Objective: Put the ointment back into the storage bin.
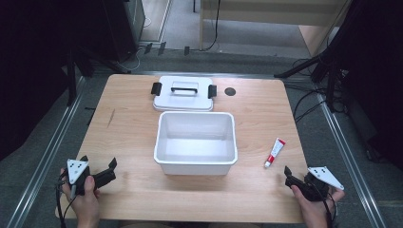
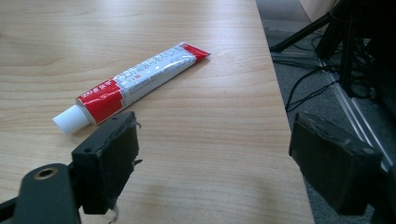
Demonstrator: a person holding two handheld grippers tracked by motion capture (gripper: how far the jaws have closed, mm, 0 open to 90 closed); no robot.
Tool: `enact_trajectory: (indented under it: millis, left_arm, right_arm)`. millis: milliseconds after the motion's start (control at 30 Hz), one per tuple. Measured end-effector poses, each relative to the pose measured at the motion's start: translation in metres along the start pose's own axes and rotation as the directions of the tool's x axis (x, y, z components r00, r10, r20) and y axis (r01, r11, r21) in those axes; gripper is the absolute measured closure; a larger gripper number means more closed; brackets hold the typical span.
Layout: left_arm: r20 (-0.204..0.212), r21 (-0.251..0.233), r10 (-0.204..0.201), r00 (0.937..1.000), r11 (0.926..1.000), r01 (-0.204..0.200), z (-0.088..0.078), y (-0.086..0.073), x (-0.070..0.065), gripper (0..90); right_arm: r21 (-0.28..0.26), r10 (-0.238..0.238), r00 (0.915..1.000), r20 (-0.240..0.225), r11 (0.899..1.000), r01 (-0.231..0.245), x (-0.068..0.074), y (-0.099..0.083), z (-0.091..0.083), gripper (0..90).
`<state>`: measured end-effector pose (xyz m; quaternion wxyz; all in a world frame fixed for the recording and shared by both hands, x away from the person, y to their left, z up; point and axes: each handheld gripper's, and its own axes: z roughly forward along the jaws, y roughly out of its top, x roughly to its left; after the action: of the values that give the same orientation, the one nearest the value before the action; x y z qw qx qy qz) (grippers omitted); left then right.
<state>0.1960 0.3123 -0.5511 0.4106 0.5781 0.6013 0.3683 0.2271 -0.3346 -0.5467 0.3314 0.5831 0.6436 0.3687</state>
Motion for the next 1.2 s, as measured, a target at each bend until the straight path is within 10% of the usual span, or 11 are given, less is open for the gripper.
enact_trajectory:
  millis: [467, 767, 900, 1200]
  left_arm:
    - [-0.068, -0.021, 0.028, 0.9973, 0.9993, -0.03, -0.001, -0.001, -0.004, 0.0]
    - [-0.042, -0.014, 0.045, 0.9981, 0.9989, -0.045, -0.001, -0.001, -0.005, 0.0]
    - [-0.04, -0.005, 0.05, 0.998, 0.9987, -0.05, 0.0, 0.0, -0.005, 0.0]
    - [-0.026, 0.001, 0.057, 0.998, 0.9984, -0.057, 0.001, 0.0, -0.005, 0.0]
  right_arm:
    - [0.047, 0.006, 0.9993, -0.037, 0.999, -0.005, 0.009, 0.012, 0.0, 25.4]
    - [0.156, -0.005, 0.996, -0.089, 0.988, 0.019, 0.024, 0.03, 0.006, 36.9]
    - [0.222, 0.005, 0.9906, -0.136, 0.975, 0.026, 0.025, 0.038, 0.01, 38.9]
    - [0.422, -0.015, 0.9952, -0.096, 0.905, 0.054, 0.026, 0.062, 0.019, 48.3]
